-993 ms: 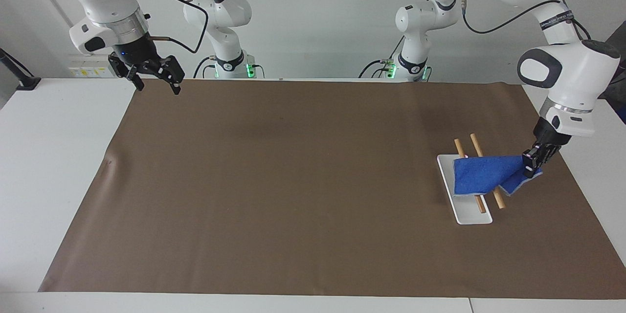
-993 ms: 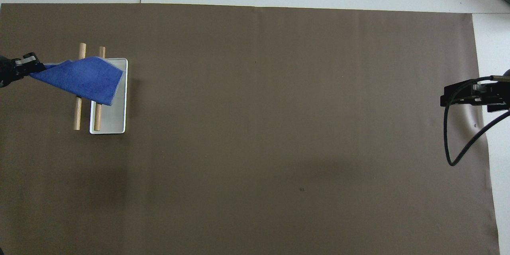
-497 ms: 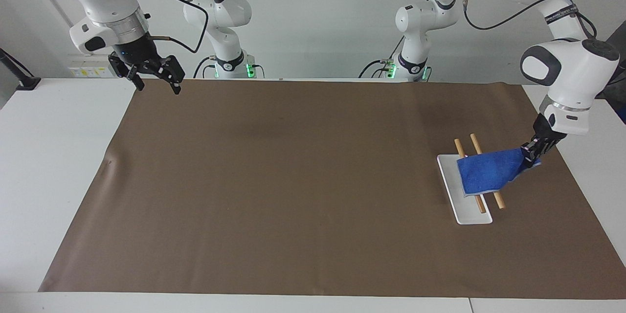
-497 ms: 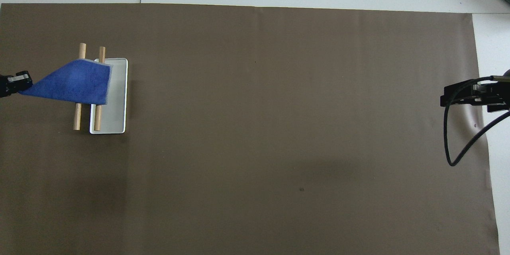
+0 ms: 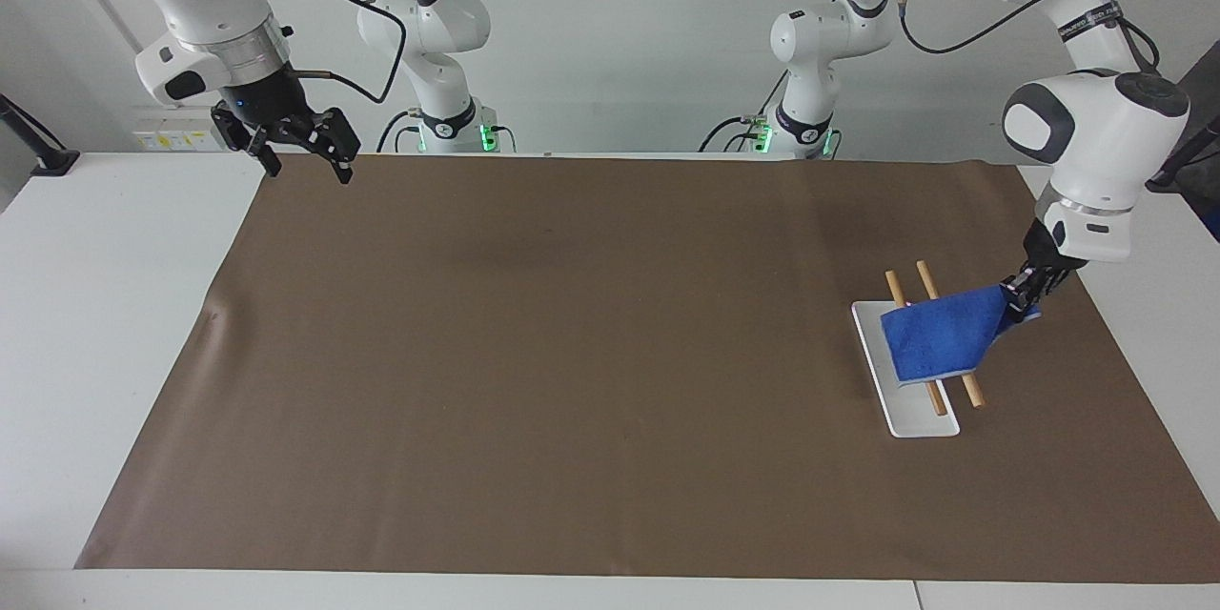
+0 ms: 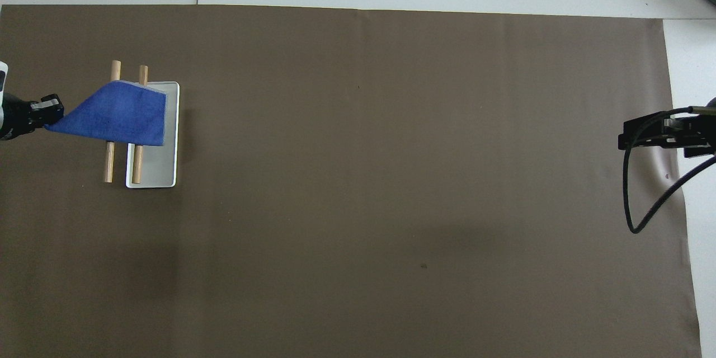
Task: Right arm passes towel to left arm to hang
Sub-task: 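Drape the towel over the wooden dowels with the left gripper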
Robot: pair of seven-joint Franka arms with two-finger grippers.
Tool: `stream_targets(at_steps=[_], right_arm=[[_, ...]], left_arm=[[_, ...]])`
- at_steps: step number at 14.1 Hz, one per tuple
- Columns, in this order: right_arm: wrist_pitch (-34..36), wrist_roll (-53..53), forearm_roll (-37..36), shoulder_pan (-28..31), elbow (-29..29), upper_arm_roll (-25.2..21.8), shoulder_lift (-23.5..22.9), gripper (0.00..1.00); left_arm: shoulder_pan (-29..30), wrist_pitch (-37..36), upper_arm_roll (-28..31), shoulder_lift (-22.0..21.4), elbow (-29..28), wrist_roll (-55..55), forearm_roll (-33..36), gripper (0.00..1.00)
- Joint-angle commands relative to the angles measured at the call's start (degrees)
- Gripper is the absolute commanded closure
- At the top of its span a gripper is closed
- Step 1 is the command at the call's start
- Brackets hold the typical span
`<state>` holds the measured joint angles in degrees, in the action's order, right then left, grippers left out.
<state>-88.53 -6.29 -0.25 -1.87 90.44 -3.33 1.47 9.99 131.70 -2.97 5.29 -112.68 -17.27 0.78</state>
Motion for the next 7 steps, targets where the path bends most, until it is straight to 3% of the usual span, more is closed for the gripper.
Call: stream_targets(at_steps=[1,7], right_arm=[[-0.06,0.40,1.22,0.38,1.49,0.25,1.34,0.00],[-0.06,0.40,1.22,0.38,1.40,0.25,1.34,0.00]], left_arm=[[-0.41,-0.48,-2.12,-0.37,1.41,-8.11,3.34,1.00],[-0.06,3.11,-2.39,-1.07,-1.91,-8.40,3.70,1.00]])
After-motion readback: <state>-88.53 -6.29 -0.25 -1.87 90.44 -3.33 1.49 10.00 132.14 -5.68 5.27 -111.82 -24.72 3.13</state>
